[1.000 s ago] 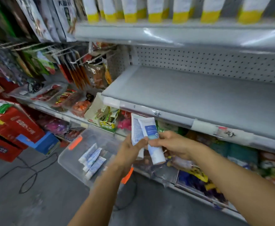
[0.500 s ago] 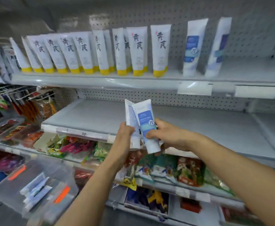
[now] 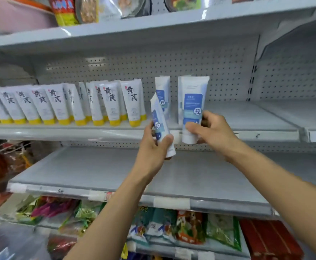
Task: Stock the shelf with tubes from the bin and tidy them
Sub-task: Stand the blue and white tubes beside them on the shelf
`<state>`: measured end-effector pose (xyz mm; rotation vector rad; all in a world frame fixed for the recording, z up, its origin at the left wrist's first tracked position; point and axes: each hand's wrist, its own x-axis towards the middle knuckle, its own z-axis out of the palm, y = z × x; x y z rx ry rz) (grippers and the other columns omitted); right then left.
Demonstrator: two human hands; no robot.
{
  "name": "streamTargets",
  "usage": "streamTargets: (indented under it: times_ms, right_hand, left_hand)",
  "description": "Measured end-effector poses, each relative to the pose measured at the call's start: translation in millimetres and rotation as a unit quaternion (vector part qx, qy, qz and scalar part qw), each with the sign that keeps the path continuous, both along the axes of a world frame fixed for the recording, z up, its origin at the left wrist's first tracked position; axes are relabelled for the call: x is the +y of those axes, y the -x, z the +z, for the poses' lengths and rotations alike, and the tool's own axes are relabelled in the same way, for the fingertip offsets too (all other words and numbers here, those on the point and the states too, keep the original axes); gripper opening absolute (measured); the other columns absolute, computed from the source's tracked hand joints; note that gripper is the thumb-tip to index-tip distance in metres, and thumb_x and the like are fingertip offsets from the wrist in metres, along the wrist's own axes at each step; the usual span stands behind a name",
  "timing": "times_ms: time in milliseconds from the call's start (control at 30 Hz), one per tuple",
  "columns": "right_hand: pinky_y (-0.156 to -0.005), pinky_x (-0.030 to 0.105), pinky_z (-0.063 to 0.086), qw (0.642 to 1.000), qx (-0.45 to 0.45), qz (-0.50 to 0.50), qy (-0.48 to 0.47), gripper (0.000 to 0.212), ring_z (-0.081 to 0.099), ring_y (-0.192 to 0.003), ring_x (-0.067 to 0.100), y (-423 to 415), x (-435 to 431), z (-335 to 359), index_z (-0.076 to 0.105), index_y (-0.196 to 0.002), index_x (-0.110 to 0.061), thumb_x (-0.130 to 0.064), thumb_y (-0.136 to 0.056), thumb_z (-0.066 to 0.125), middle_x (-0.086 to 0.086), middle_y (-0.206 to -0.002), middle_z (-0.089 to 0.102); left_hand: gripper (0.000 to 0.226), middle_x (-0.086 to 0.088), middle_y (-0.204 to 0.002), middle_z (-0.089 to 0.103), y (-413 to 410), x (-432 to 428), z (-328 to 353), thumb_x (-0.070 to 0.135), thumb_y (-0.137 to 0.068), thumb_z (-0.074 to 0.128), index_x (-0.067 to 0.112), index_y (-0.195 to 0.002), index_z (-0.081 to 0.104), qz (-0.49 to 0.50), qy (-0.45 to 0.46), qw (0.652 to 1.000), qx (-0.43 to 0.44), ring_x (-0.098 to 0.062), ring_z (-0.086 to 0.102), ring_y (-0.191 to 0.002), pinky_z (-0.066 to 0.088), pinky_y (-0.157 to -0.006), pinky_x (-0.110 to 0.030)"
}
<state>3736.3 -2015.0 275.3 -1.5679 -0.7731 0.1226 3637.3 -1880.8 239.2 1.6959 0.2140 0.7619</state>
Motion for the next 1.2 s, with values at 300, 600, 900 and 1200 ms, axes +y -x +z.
streamTargets:
  times_ms: [300, 600, 900, 1200]
  right_hand:
    - [-0.088, 0.037, 0.054, 0.989, -0.043, -0.136, 0.029, 0.033, 0.065, -0.098, 0.021, -86.3, 9.5, 30.3, 0.059, -0.118, -0.012, -0.011, -0.086, 0.069, 0.006, -0.111, 0.068]
    - [-0.094, 0.036, 0.05, 0.981, -0.033, -0.161, 0.099, 0.042, 0.062, -0.101, 0.024, -139.1, 35.0, 15.7, 0.057, -0.123, -0.008, -0.004, -0.084, 0.071, 0.012, -0.118, 0.066]
    - [-0.097, 0.04, 0.049, 0.98, -0.016, -0.169, 0.101, 0.042, 0.061, -0.11, 0.028, -159.2, 39.4, 13.5, 0.055, -0.124, -0.009, -0.007, -0.085, 0.07, 0.012, -0.123, 0.064]
    - [-0.076, 0.031, 0.042, 0.961, -0.074, -0.244, 0.112, 0.044, 0.056, -0.097, 0.023, -136.2, 28.6, 16.6, 0.045, -0.124, -0.006, -0.023, -0.089, 0.066, 0.004, -0.103, 0.054]
  left_hand:
    - [0.063, 0.017, -0.106, 0.055, -52.1, -4.3, 22.8, 0.019, -0.091, 0.064, 0.026, -0.142, 0.029, 0.02, -0.035, 0.999, -0.015, -0.018, 0.061, -0.107, 0.058, -0.085, -0.04]
    - [0.069, 0.003, -0.127, 0.056, -74.7, 6.9, 22.2, 0.022, -0.088, 0.067, 0.028, -0.144, 0.027, 0.024, -0.048, 0.998, -0.008, -0.015, 0.059, -0.11, 0.053, -0.094, -0.047]
    - [0.073, 0.003, -0.129, 0.054, -74.8, 9.6, 19.6, 0.021, -0.089, 0.067, 0.026, -0.147, 0.023, 0.028, -0.045, 0.998, -0.02, -0.009, 0.057, -0.107, 0.053, -0.095, -0.047]
    - [0.075, 0.011, -0.119, 0.055, -65.9, 0.9, 16.3, 0.026, -0.083, 0.074, 0.027, -0.142, 0.027, 0.068, -0.078, 0.994, -0.042, 0.005, 0.055, -0.1, 0.051, -0.092, -0.024]
